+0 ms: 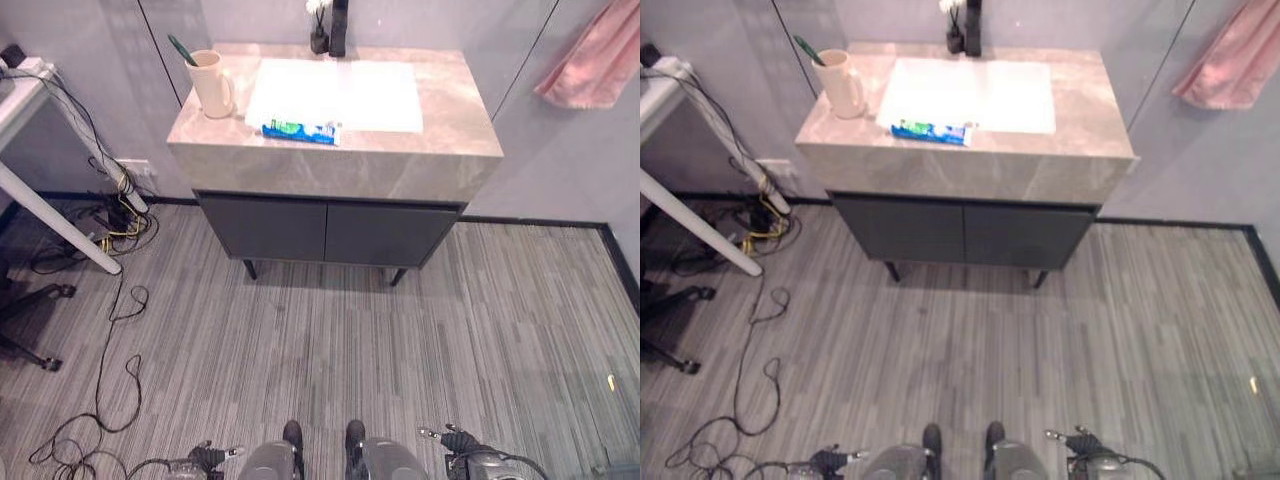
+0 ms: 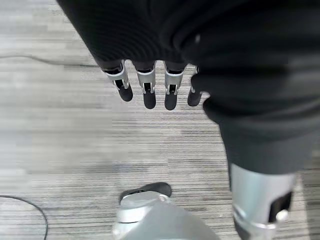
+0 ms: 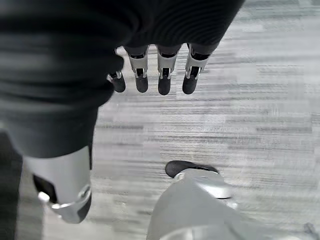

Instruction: Put brush and paste in cup on sink, flatten towel.

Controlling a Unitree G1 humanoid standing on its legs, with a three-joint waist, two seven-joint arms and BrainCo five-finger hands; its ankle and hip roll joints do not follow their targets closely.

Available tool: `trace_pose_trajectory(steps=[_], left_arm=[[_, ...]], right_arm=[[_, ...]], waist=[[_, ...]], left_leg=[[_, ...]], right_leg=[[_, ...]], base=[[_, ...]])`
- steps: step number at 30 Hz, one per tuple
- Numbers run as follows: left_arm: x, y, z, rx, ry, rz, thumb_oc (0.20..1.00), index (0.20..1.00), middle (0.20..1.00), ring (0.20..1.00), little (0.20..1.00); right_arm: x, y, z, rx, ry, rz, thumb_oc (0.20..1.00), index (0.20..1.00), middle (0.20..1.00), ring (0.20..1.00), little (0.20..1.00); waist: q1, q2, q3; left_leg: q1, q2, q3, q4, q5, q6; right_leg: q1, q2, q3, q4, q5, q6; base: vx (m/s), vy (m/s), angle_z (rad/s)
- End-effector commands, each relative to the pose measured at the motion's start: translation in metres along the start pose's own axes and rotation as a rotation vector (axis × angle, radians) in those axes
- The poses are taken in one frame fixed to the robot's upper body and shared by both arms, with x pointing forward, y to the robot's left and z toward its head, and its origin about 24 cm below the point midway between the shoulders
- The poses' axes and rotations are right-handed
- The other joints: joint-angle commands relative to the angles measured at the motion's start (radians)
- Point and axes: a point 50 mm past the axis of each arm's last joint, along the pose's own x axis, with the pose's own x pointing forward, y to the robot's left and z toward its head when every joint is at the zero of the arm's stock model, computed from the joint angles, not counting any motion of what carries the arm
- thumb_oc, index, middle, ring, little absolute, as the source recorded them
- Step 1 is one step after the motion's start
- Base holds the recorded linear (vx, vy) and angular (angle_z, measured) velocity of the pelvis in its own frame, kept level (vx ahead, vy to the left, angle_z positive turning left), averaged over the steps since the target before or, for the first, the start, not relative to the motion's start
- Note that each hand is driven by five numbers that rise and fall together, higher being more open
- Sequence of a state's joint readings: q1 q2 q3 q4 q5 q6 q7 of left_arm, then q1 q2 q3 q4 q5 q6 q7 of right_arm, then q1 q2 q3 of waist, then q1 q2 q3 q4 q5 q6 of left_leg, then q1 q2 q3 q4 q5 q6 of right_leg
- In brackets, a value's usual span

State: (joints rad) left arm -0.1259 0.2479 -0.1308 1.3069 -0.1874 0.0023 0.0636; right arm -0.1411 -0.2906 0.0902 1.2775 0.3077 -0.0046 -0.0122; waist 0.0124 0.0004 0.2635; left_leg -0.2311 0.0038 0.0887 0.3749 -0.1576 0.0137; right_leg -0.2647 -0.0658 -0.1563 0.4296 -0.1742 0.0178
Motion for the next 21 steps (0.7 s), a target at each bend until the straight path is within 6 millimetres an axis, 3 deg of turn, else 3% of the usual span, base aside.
trace_pose_trajectory(steps=[1,4,10,18,21], left_arm=[[-0.004,0.006,-0.030,-0.068,0.062,-0.004,1.000,1.000,1.000,1.000,1.000],[-0.004,0.010,-0.018,-0.112,-0.009,0.004,1.000,1.000,1.000,1.000,1.000],[-0.004,0.013,-0.017,-0.121,-0.028,0.009,1.000,1.000,1.000,1.000,1.000],[-0.004,0.012,-0.016,-0.122,-0.029,0.012,1.000,1.000,1.000,1.000,1.000],[-0.005,0.014,-0.005,-0.131,-0.106,0.026,1.000,1.000,1.000,1.000,1.000]], right_arm=[[-0.002,-0.016,-0.008,0.052,0.001,-0.020,1.000,1.000,1.000,1.000,1.000],[-0.003,-0.016,0.004,0.065,-0.063,0.010,1.000,1.000,1.000,1.000,1.000],[-0.004,-0.011,0.013,0.073,-0.121,0.038,1.000,1.000,1.000,1.000,1.000],[-0.004,-0.015,0.011,0.011,-0.116,0.015,1.000,1.000,1.000,1.000,1.000],[-0.007,-0.017,0.022,0.039,-0.199,0.000,1.000,1.000,1.000,1.000,1.000]], waist=[[-0.010,0.006,-0.087],[-0.006,0.004,-0.077],[-0.006,-0.002,-0.072],[-0.010,-0.003,-0.076],[-0.013,-0.005,-0.078]], left_leg=[[0.032,-0.042,-0.046,0.027,-0.023,-0.007],[0.010,-0.043,-0.050,0.078,-0.051,-0.003],[0.027,-0.043,-0.049,0.067,-0.053,-0.006],[0.034,-0.038,-0.055,0.000,-0.015,-0.019],[0.037,-0.030,-0.066,-0.042,0.015,-0.029]], right_leg=[[0.077,-0.023,-0.069,-0.017,0.041,0.063],[0.058,-0.032,-0.075,0.033,0.022,0.062],[0.071,-0.028,-0.071,0.024,0.019,0.062],[0.081,-0.011,-0.075,-0.053,0.041,0.055],[0.094,0.009,-0.069,-0.119,0.060,0.045]], base=[[-0.01,0.001,-0.09],[0.00,-0.010,0.01],[0.01,-0.015,-0.01],[0.02,-0.039,0.01],[0.03,-0.100,0.02]])
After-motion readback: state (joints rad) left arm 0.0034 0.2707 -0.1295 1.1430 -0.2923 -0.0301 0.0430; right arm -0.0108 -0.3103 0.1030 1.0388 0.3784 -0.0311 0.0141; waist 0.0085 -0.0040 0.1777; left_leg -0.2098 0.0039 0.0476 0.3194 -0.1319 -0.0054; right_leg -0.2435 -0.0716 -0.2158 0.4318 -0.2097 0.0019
